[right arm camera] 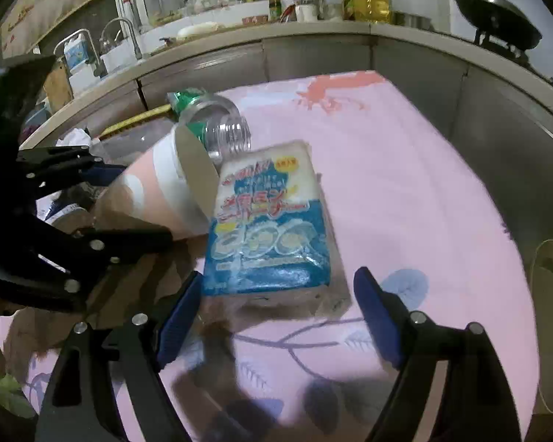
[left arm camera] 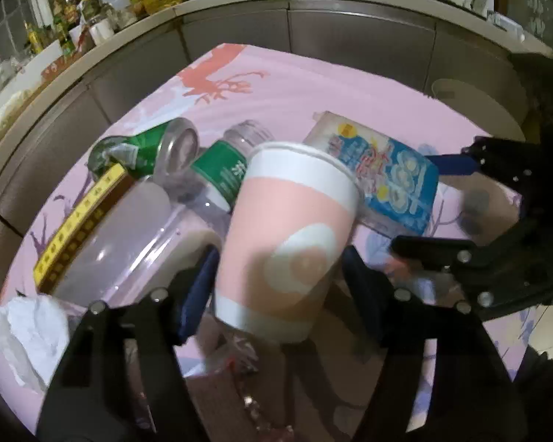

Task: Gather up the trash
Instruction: 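Grasp the sponge box with the right tool while the left tool grasps the pink cup, then carry the sponge box and pink cup to the bin and open both tools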

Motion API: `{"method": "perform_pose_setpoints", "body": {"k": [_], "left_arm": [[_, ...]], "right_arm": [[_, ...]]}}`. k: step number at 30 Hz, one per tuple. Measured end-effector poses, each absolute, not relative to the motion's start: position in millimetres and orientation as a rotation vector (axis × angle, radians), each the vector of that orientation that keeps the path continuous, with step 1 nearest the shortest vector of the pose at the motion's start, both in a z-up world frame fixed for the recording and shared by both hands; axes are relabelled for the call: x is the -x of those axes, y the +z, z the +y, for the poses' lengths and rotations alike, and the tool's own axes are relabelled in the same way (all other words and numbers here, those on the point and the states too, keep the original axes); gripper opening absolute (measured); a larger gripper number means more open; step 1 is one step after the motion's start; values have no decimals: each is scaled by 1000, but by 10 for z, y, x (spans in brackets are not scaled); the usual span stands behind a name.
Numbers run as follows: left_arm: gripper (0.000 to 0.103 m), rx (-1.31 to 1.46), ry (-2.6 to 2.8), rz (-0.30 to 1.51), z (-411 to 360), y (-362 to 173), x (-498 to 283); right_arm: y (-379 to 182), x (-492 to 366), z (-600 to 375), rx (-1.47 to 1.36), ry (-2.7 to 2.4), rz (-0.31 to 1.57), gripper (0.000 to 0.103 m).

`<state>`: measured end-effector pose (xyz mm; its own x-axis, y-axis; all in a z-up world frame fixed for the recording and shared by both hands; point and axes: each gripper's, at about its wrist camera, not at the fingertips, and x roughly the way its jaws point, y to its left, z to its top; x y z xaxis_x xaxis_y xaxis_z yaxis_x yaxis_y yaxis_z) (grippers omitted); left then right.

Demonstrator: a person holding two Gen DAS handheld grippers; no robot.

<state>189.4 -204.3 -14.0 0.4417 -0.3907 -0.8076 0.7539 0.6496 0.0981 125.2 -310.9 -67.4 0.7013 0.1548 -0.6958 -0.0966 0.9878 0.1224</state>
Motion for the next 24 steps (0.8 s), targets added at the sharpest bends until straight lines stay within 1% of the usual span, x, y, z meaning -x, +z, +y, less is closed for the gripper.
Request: {"method": "perform_pose_setpoints", "body": {"k": [1, 2, 4, 5, 14, 20, 24], "left_arm": [[63, -479, -752, 848, -2036, -137, -1901], [62, -466, -757, 856, -2028, -134, -1897], [60, -440, -763, 874, -2009, -122, -1863], [59, -429, -765, 877, -1999, -109, -1827], [59, -243, -821, 878, -2042, 61, -1449], [59, -227, -910, 916, -2649, 106, -1398], [59, -283, -999, 911, -3338, 142, -1308]], "right_arm": [[-678, -1256, -3118, -82, 144, 782, 78], [-673, -1244, -3126, -87, 143, 775, 71], [-663, -1205, -3151, -109, 140, 767, 60], [-658, -1166, -3184, -130, 139, 761, 59], [-542, -630, -3610, -287, 49, 651, 58], [-559, -286, -4091, -391, -55, 597, 58], [-613, -79, -4578, -492, -167, 570, 58]]}}
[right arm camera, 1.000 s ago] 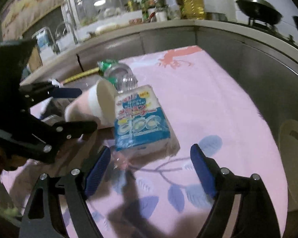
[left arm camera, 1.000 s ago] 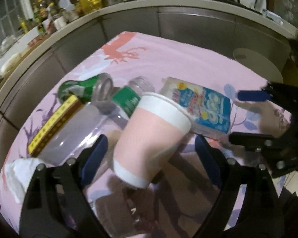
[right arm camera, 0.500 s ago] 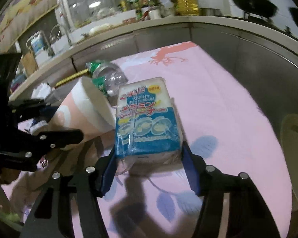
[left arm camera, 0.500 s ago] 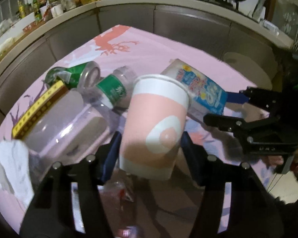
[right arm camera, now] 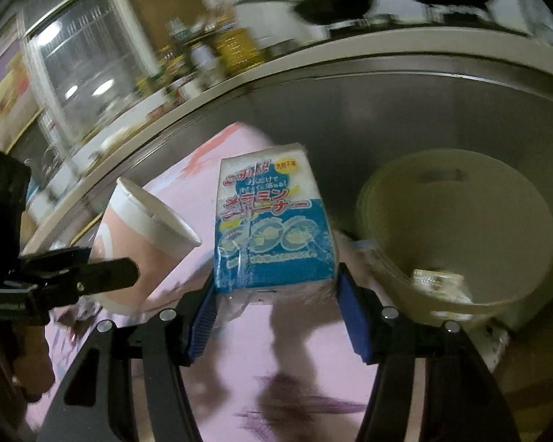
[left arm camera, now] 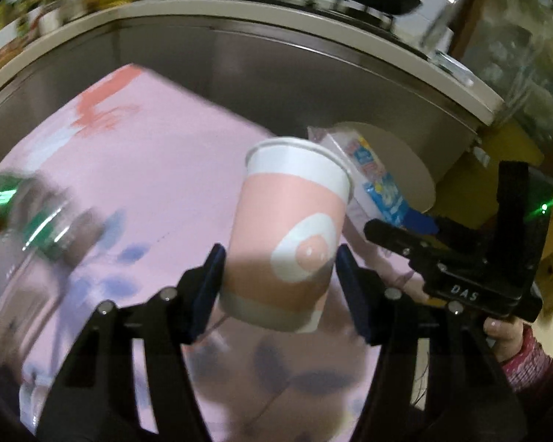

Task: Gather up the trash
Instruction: 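Carry the sponge box and pink cup to the bin and open both tools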

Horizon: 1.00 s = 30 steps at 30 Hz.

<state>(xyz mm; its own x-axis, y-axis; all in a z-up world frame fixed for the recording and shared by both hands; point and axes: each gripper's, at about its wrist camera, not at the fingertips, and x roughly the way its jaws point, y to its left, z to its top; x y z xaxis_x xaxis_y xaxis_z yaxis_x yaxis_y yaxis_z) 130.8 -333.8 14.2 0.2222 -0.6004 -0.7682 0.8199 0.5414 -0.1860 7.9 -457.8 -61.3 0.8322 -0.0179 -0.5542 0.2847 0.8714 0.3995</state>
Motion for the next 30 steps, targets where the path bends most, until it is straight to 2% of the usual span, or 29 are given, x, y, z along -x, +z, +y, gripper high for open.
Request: {"method": "perform_pose_setpoints", "body": {"k": [5, 7, 10, 11, 13, 14, 20, 25, 30], "left_arm": [[59, -324, -1071, 935, -4123, 125, -1303], [60, -340, -1085, 944, -4437, 97, -1306], [61, -367, -1091, 936, -4840, 52, -1311], [62, -376, -1090, 935, -4949, 31, -1295], [74, -410, -1073, 954, -5168, -31, -1295], [76, -408, -1055, 962, -5242, -55, -1305], [76, -346, -1011, 977, -5098, -3, -1359], [76, -315, -962, 932, -4562, 90, -1248], [76, -290, -872, 891, -3801, 108, -1145]], "right_arm": [[-755, 96, -5164, -630, -283, 576, 59], [-802, 154, -5347, -684, -304, 564, 63], [-869, 218, -5553, -738, -350, 540, 74], [-888, 247, -5627, -756, -379, 530, 78], [-907, 345, -5711, -782, -427, 506, 79], [-920, 392, -5725, -791, -453, 500, 79], [-887, 636, -5782, -804, -480, 412, 80], [-777, 722, -5643, -795, -425, 362, 80], [-670, 506, -5378, -768, -311, 390, 80]]}}
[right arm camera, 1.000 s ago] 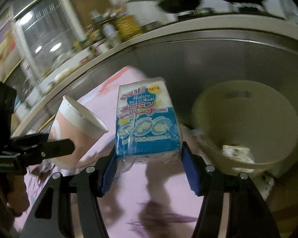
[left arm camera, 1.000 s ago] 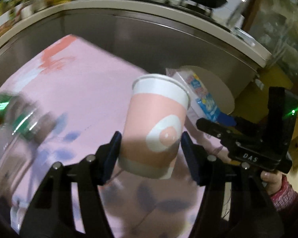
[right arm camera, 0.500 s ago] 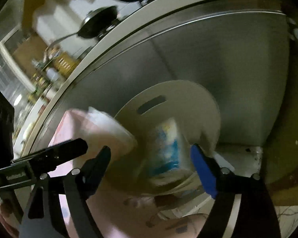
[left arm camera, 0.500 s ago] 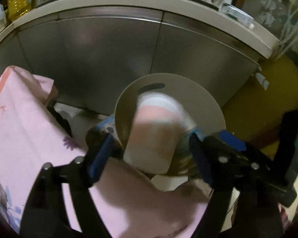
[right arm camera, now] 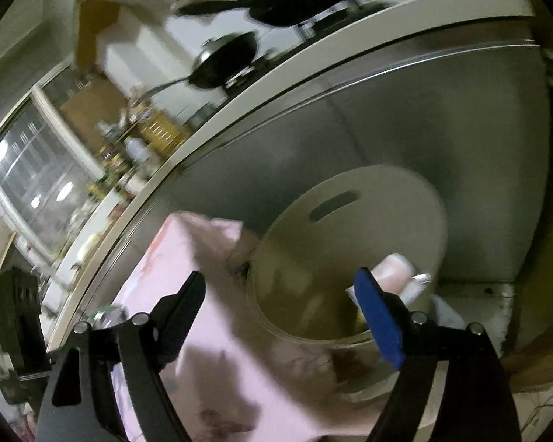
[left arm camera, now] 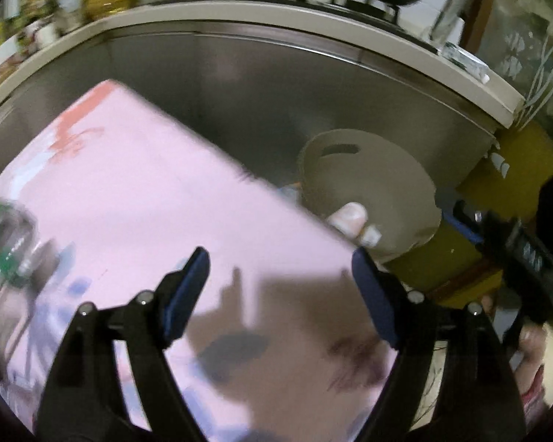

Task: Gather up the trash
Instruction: 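Carry the sponge box and pink cup to the bin and open both tools, then grasp the green can with the right tool while the left tool grasps the white tissue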

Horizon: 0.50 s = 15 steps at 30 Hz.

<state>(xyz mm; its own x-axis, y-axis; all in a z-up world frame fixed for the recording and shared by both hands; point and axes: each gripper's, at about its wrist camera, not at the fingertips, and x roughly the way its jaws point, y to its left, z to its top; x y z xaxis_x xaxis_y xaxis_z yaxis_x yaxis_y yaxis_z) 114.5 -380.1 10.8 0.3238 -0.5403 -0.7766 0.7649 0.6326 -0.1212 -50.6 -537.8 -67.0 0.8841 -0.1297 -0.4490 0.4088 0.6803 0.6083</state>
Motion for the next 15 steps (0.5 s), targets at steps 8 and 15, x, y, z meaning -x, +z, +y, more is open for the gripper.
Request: {"method": "perform_pose_setpoints", "body": {"k": [8, 15], "left_arm": [[76, -170, -711, 905, -2346, 63, -1133], [76, -8, -490, 883, -926, 168, -1223]], "right_arm": [[-549, 60, -4636, -694, -108, 496, 65], [-567, -369, -3797, -633, 70, 631, 65]]}}
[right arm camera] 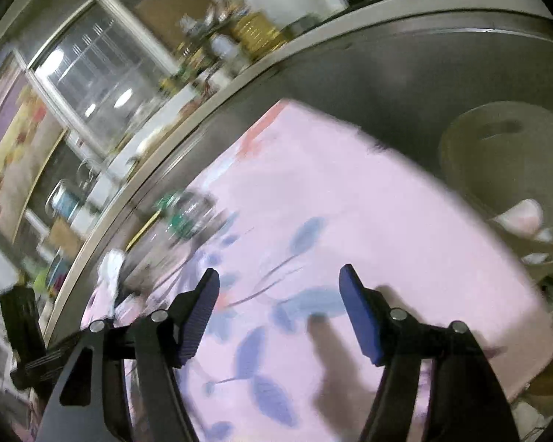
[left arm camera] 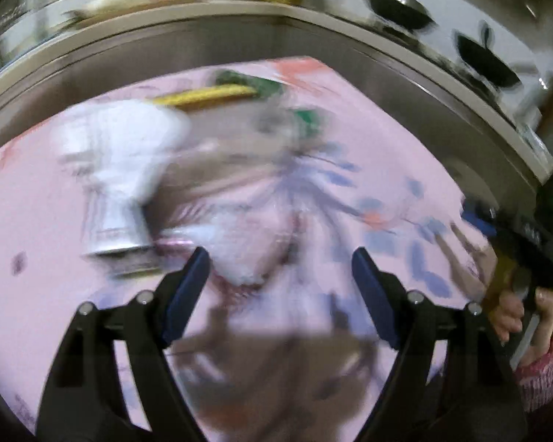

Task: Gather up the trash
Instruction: 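Grasp the green can with the right tool while the left tool grasps the white tissue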

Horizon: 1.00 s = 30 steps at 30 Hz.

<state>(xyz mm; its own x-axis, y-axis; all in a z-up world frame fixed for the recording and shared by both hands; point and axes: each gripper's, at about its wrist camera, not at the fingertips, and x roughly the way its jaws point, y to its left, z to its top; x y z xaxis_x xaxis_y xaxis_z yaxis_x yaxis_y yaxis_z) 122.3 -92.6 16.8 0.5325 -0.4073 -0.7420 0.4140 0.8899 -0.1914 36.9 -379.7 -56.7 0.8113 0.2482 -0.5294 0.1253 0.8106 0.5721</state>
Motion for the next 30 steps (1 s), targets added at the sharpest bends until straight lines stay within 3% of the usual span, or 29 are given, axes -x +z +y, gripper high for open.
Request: {"method": "perform_pose_setpoints", "body": {"k": [4, 9, 12, 16, 18, 20, 21, 25, 30], "left_arm": [[88, 175, -372, 872, -135, 300, -1527], [88, 481, -384, 919, 448, 226, -2067], [88, 542, -377, 933, 474, 114, -2328], [87, 590, -404, 942, 438, 6, -2574], [78, 613, -426, 960, 390, -54, -2684], [61, 625, -453, 972, 360, -85, -2735], [43, 619, -470, 976, 338, -99, -2756], [15, 580, -502, 957, 291, -82, -2741], [11, 599, -543, 886, 475, 41, -2585]], "right_arm": [[-522, -531, -3366, -583, 155, 679, 65], [-399, -772, -3075, -523, 185, 686, 67], [-292, -1027, -3017, -507, 169, 674, 75], [-166, -1433, -2857, -417, 172, 666, 76], [-116, -1705, -2862, -428, 190, 661, 76], [-98, -1954, -2920, -473, 201, 668, 76], [-112, -2091, -2965, -502, 201, 678, 76], [-227, -2395, -3041, -597, 226, 730, 76], [-396, -2262, -2742, -664, 471, 873, 76]]}}
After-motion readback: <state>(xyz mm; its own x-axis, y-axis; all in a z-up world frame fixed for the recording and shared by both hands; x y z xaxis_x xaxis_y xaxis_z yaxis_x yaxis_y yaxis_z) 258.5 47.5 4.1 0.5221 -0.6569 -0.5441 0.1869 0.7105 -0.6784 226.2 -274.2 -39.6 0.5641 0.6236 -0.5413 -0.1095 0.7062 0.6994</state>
